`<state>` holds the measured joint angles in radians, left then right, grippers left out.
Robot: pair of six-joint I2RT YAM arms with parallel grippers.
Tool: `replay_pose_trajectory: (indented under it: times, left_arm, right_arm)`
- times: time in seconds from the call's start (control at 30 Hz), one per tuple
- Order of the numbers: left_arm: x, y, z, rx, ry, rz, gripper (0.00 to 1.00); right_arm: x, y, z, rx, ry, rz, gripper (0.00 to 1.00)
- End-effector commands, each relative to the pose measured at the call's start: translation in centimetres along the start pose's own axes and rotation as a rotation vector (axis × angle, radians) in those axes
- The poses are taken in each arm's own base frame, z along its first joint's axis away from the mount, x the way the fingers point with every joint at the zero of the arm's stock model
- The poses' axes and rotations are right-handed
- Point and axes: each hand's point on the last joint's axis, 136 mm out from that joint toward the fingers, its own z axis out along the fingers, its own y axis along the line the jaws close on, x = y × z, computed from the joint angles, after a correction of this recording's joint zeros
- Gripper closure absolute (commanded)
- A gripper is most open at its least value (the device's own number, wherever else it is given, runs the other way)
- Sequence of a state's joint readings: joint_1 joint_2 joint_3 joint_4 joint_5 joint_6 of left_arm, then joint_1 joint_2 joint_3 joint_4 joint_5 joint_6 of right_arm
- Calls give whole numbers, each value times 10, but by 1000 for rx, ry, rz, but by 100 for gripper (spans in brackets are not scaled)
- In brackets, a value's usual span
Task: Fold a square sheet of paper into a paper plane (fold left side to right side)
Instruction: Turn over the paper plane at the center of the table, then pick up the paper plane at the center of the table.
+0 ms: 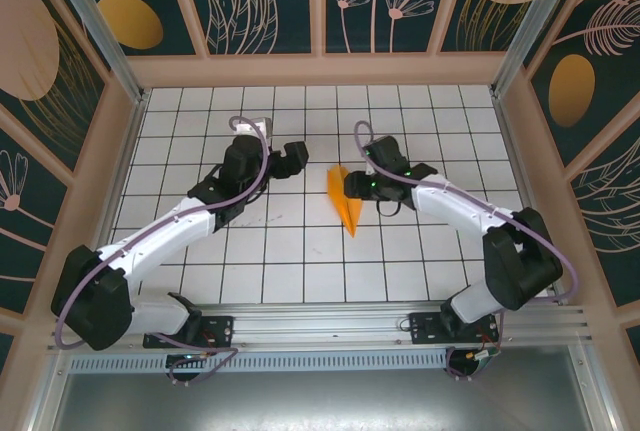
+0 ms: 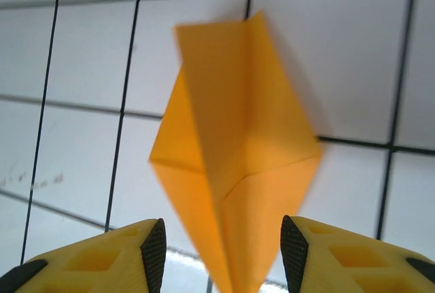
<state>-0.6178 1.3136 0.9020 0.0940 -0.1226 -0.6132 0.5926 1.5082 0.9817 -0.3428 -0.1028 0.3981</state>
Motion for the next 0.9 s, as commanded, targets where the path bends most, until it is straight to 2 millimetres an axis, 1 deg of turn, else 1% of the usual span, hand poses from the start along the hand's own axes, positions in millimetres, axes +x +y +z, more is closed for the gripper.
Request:
replay_pose_trajectory:
  times: [0.0, 0.07, 0.23, 0.43, 0.6, 0.73, 0.8, 0.87]
  left_arm:
    - [-7, 3, -6, -11, -41, 14, 10]
    - [-6, 3, -7, -14, -36, 18, 9]
    - [-3, 8, -8, -26, -33, 16, 9]
    - [1, 10, -8, -32, -25, 16, 9]
    - [-2, 12, -10, -43, -31, 23, 8]
    - [-7, 12, -16, -51, -47, 33, 8]
    - [-10, 11, -20, -48, -55, 44, 8]
    - [-13, 10, -23, -49, -62, 57, 7]
  right_arm:
    - [29, -11, 17, 82, 114, -15, 49]
    - [35, -8, 26, 83, 145, -28, 50]
    - [44, -3, 43, 80, 193, -48, 53]
    - [47, -3, 56, 81, 219, -56, 61]
    - [47, -6, 66, 99, 230, -62, 69]
    - [43, -5, 70, 105, 226, -63, 78]
    - [37, -6, 70, 105, 214, -58, 87]
    - [23, -8, 67, 106, 193, -38, 98]
